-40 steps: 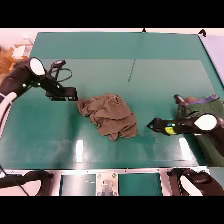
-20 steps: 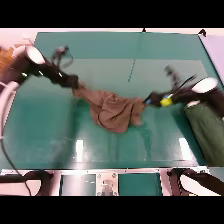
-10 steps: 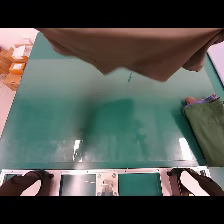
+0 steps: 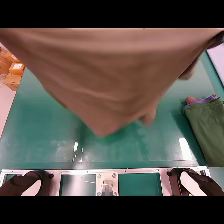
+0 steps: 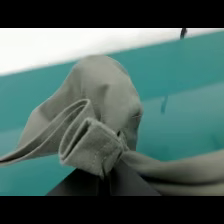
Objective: Fold the shirts.
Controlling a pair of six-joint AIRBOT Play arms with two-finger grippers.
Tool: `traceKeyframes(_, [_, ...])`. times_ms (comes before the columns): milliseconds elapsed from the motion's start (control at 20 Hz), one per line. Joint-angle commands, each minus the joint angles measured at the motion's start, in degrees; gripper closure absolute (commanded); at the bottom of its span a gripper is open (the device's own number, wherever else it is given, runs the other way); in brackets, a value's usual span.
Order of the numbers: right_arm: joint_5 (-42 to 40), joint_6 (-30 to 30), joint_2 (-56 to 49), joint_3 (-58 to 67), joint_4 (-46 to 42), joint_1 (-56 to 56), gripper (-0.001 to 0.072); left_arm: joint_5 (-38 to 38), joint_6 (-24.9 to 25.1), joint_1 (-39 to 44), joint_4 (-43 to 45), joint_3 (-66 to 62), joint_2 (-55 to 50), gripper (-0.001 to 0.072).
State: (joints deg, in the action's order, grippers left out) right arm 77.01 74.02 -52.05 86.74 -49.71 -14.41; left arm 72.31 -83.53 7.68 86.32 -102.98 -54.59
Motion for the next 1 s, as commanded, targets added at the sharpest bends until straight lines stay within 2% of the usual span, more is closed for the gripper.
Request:
traceKeyframes(0, [-6.4, -2.6, -0.8, -17.1, 0.1, 5.3, 0.0692, -4.8, 0.0, 0.0, -2.1, 12.2, -6.4, 0.0684])
traceKeyframes(50, [-10.8, -3.3, -1.7, -23.8, 0.1, 6.5, 0.0692, -6.9, 0.2, 0.0, -3.9, 16.1, -9.4, 0.0684])
traceKeyframes(150, [-21.0, -3.6, -5.4, -35.8, 0.2, 8.4, 0.0692, -12.4, 3.8, 0.0, -9.5, 24.1, -16.4, 0.0684])
traceKeyframes(250, [-29.9, -3.6, -11.8, -42.8, 0.2, 9.7, 0.0692, -16.4, 5.8, 0.0, -13.5, 29.0, -24.1, 0.0684])
traceKeyframes(400, [-31.6, -3.6, -20.7, -41.8, 0.1, 8.8, 0.0693, -16.6, 6.0, 0.0, -13.7, 29.6, -33.4, 0.0684])
traceKeyframes(550, [-31.5, -3.6, -23.2, -38.5, 0.1, 7.3, 0.0692, -16.8, 6.0, 0.0, -13.3, 29.2, -35.0, 0.0669])
traceKeyframes(600, [-31.4, -3.6, -23.2, -37.6, 0.1, 6.8, 0.0692, -14.6, 6.0, 0.0, -12.4, 27.9, -34.9, 0.0398])
traceKeyframes(650, [-31.0, -3.6, -23.2, -36.9, 0.1, 6.2, 0.0651, -11.5, 5.4, -0.2, -11.1, 25.6, -34.9, 0.0186])
traceKeyframes(750, [-27.5, -3.6, -23.2, -34.8, -0.9, 4.3, 0.0268, -6.1, 5.3, -0.5, -8.9, 20.3, -34.9, 0.0189])
traceKeyframes(850, [-18.1, -3.3, -22.9, -31.4, -1.5, 1.0, 0.0252, -4.7, 5.1, -0.8, -8.8, 16.6, -34.9, 0.0189])
traceKeyframes(950, [-10.1, -1.9, -20.7, -30.8, -1.4, -0.5, 0.0284, -5.2, 4.3, -0.8, -8.7, 15.9, -35.0, 0.0188])
